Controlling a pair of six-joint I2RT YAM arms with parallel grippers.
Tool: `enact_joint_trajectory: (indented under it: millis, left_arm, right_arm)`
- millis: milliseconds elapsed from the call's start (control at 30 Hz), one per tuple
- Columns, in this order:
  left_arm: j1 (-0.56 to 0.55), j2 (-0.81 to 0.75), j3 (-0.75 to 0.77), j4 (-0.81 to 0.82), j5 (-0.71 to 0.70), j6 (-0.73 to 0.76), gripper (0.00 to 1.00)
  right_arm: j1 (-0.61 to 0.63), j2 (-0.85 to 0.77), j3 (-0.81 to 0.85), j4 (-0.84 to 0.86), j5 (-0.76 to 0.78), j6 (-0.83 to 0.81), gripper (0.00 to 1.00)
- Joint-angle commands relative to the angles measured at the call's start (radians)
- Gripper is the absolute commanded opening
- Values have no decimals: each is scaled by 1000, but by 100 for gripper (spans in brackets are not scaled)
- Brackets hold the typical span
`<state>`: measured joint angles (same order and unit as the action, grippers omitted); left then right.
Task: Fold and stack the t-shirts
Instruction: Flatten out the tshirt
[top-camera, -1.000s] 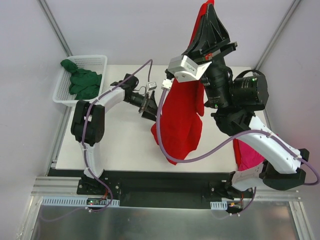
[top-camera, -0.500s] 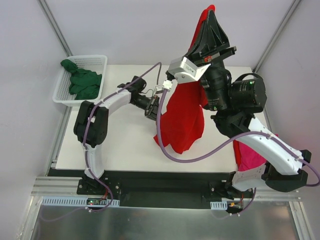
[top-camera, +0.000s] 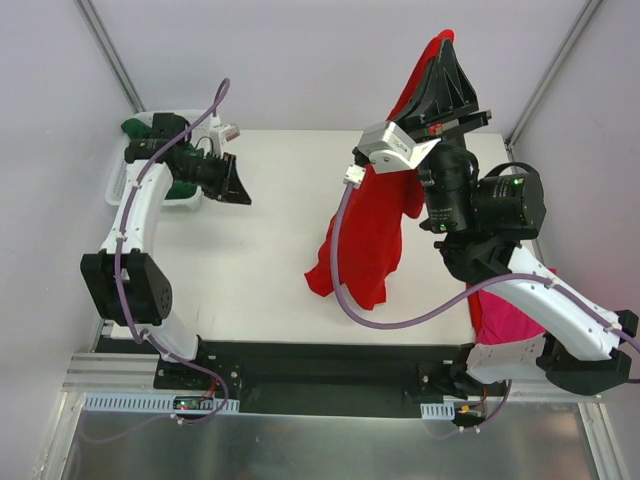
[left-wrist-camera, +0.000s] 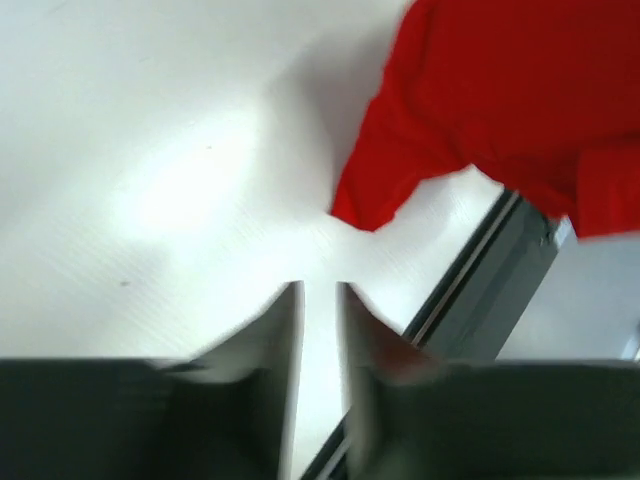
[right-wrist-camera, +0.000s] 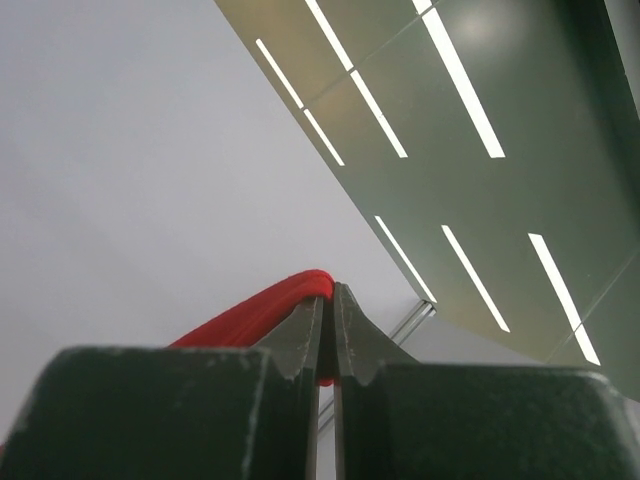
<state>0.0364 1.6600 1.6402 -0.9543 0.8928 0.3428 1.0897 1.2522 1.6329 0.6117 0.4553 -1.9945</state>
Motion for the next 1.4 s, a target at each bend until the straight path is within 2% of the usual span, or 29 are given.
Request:
enact_joint_trajectory:
  millis: [0, 33, 133, 200, 267, 367, 433, 467, 600, 733, 867, 1033, 1200, 1367]
  left_arm:
    - [-23, 87, -109, -95, 245, 30, 89]
    - [-26, 119, -118, -101, 303, 25, 99]
    - [-33, 300, -83, -106, 391, 56, 99]
    - [-33, 365, 13, -106, 327, 82, 99]
    - [-84, 458, 123, -93, 266, 81, 99]
    - [-133, 621, 229, -92, 244, -42, 99]
    - [-180, 653, 234, -96, 191, -41, 99]
    - [-243, 650, 237, -95, 181, -34, 99]
    - [-352, 659, 305, -95, 182, -42, 99]
    - [-388, 756, 455, -104, 192, -96, 99]
    - [-423, 747, 442, -107, 189, -70, 99]
    - [-469, 730, 376, -107, 267, -51, 99]
    - [-562, 710, 330, -110, 326, -48, 99]
    - [-633, 638, 207, -107, 417, -33, 99]
  right_arm:
    - [-7, -24, 18, 106, 14, -968, 1]
    - [-7, -19, 18, 106, 13, -968, 1]
    - [-7, -17, 18, 99, 0, -975, 1]
    - [-7, -17, 16, 99, 5, -990, 1]
    - [-2, -16, 10, 99, 9, -995, 1]
    - [7, -16, 5, 88, 14, -997, 1]
    - [12, -4, 13, 83, 16, -997, 1]
    - [19, 3, 24, 80, 17, -997, 1]
    - [30, 24, 33, 77, 26, -997, 1]
    - [44, 33, 28, 86, 48, -997, 1]
    - [58, 42, 24, 103, 69, -997, 1]
    - [62, 44, 5, 125, 83, -995, 1]
    - [64, 49, 18, 129, 88, -995, 1]
    - [62, 44, 19, 129, 89, -995, 1]
